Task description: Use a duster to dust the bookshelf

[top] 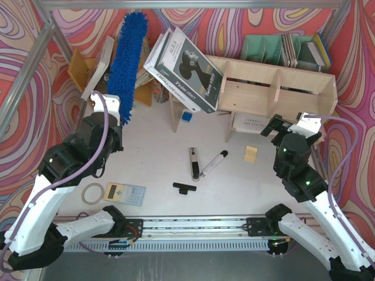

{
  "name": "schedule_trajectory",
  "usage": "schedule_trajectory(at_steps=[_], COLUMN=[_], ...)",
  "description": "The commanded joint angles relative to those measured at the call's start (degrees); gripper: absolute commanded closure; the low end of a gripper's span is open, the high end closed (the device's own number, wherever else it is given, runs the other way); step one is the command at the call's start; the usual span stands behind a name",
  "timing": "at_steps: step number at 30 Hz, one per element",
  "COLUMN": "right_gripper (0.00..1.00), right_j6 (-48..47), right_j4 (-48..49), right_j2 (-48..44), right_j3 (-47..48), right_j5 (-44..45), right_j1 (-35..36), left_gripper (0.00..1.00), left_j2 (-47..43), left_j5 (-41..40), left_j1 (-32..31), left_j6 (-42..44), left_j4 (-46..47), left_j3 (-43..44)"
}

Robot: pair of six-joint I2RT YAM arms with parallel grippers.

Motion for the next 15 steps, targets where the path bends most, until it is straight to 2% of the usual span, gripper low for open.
schedule_trajectory(at_steps=[1, 15], right_gripper=[0.01, 0.01], right_j6=[0.46, 0.63], right_j4=[1.4, 1.09], right_j2=[-0.22, 0.1], right_j3=[-0.65, -0.74], right_j5=[0.19, 0.59], right_j1=[-0.26, -0.21], left_gripper=[1.0, 1.0], left_j2=[-1.65, -3.48], left_j5=[4.34, 13.13], left_j1=[1.61, 1.72], left_j6=[-1.55, -1.38], left_j4=[3.3, 7.29], left_j3=[-2.64, -8.24])
